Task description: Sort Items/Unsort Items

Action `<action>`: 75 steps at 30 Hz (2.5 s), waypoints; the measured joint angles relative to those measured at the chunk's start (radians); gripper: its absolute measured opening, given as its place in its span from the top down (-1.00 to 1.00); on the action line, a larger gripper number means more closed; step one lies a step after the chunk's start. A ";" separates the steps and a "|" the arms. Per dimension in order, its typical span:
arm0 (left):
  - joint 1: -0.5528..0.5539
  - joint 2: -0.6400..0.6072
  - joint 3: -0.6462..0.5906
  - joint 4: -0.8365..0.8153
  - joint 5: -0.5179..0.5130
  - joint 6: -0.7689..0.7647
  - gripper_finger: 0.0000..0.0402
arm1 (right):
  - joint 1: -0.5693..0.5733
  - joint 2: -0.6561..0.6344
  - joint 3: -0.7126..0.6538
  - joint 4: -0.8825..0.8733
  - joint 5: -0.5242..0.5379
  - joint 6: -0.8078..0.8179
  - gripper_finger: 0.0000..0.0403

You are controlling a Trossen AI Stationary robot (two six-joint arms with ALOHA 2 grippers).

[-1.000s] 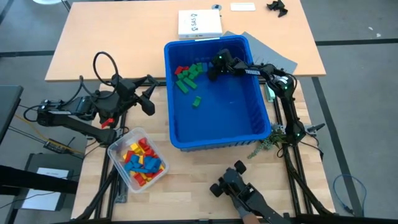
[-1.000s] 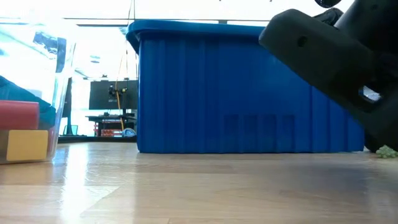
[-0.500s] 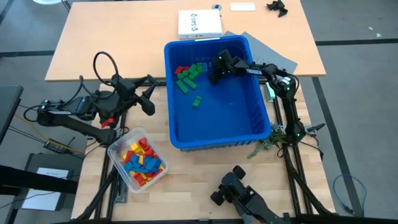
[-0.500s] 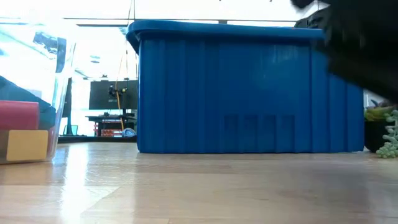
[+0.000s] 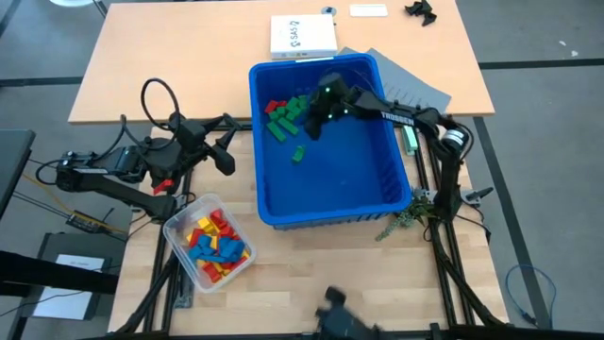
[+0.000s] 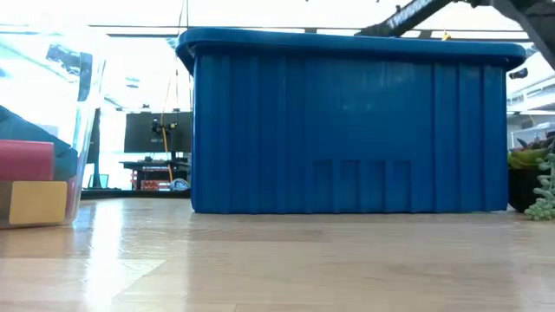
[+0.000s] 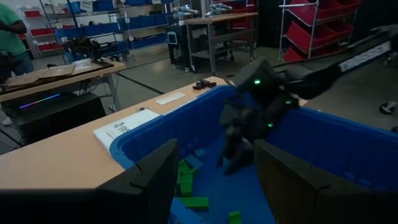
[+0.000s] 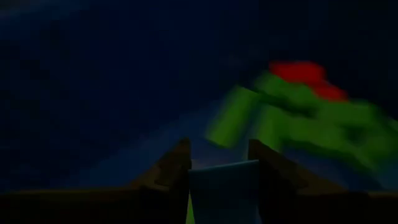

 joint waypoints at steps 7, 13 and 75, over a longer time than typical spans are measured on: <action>0.000 0.000 0.000 0.000 0.000 0.000 -0.09 | 0.217 -0.059 -0.001 0.092 -0.021 0.033 0.35; 0.000 0.000 0.000 0.000 0.000 0.000 -0.09 | 0.369 -0.061 -0.001 0.247 -0.019 0.135 0.35; 0.000 0.000 0.000 0.008 0.000 0.000 -0.09 | 0.220 0.086 0.438 -0.426 0.351 -0.211 -0.15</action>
